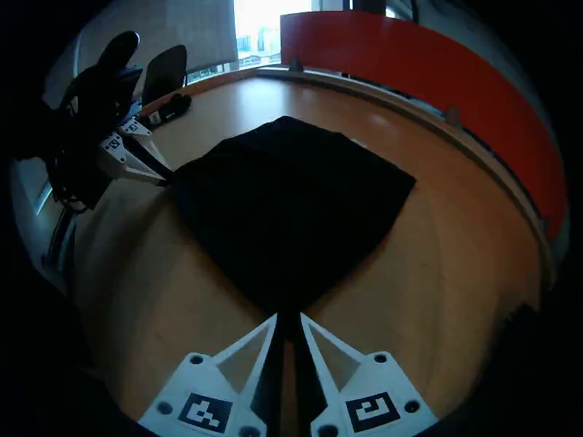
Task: Fold towel
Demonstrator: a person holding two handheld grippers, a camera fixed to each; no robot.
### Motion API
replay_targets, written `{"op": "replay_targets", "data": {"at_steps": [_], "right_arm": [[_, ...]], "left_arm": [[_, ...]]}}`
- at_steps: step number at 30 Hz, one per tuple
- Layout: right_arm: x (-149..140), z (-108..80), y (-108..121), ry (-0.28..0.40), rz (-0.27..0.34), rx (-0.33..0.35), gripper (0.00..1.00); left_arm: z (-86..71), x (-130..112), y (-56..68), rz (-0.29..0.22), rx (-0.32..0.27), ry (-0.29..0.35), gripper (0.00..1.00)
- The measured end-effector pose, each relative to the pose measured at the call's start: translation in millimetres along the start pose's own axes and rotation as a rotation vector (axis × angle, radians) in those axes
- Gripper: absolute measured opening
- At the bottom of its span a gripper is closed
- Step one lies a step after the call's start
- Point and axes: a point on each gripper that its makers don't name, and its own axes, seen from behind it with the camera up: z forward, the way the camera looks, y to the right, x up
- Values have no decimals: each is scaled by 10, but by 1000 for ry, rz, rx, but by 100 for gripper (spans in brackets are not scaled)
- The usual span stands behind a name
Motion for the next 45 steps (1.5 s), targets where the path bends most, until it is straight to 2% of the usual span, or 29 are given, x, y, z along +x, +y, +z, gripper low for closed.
{"op": "replay_targets", "data": {"at_steps": [9, 17, 26, 36, 45], "right_arm": [[190, -212, -12, 44, -2, -13, 7], [398, -460, -40, 83, 4, -20, 7], [580, -672, -101, 119, 6, -18, 7], [704, -885, -174, 142, 9, -21, 7], [752, -1072, -227, 152, 10, -21, 7]], "left_arm": [[-200, 214, 3, 8, 10, 24, 14], [-422, 395, 67, -5, 5, 42, 14], [-641, 463, 140, -31, 7, 48, 14], [-894, 489, 303, -76, -10, 52, 14], [-1031, 402, 489, -88, -36, 26, 14]]}}
